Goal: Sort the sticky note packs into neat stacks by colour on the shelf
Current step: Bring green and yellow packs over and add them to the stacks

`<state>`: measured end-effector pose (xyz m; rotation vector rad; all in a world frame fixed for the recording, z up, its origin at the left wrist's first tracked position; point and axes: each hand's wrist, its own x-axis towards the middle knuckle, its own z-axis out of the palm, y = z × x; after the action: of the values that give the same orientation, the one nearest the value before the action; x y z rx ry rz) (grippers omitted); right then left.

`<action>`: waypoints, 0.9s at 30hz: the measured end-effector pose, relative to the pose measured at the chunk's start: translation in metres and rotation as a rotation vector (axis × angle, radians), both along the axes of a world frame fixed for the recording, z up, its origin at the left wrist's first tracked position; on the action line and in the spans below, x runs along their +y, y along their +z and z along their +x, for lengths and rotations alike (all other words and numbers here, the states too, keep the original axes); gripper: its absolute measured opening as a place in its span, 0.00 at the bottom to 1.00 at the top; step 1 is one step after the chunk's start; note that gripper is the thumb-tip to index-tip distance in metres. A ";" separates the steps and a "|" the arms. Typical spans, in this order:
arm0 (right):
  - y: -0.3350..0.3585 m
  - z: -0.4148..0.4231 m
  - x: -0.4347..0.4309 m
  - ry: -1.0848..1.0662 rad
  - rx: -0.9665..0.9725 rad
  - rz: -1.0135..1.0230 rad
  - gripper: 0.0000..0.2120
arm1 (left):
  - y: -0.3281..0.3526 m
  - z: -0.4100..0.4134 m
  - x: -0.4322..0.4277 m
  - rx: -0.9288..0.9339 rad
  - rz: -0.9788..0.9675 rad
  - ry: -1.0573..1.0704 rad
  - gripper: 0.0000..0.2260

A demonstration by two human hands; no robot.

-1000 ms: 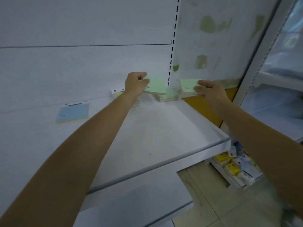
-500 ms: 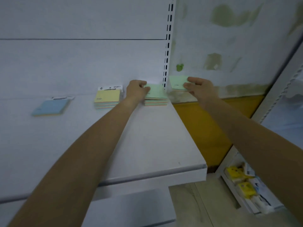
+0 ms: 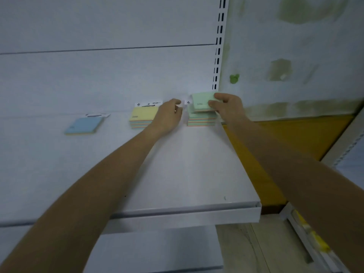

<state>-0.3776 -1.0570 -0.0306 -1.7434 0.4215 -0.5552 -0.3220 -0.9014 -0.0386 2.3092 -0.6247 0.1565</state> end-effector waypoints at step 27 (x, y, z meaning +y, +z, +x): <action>-0.007 -0.013 0.015 0.154 0.318 -1.201 0.20 | -0.012 -0.049 0.046 -0.025 0.534 -0.202 0.28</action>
<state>-0.3911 -1.0416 -0.0381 -3.0116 0.1421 -0.4306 -0.3714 -0.8557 -0.0507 2.7298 -1.0045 -0.0895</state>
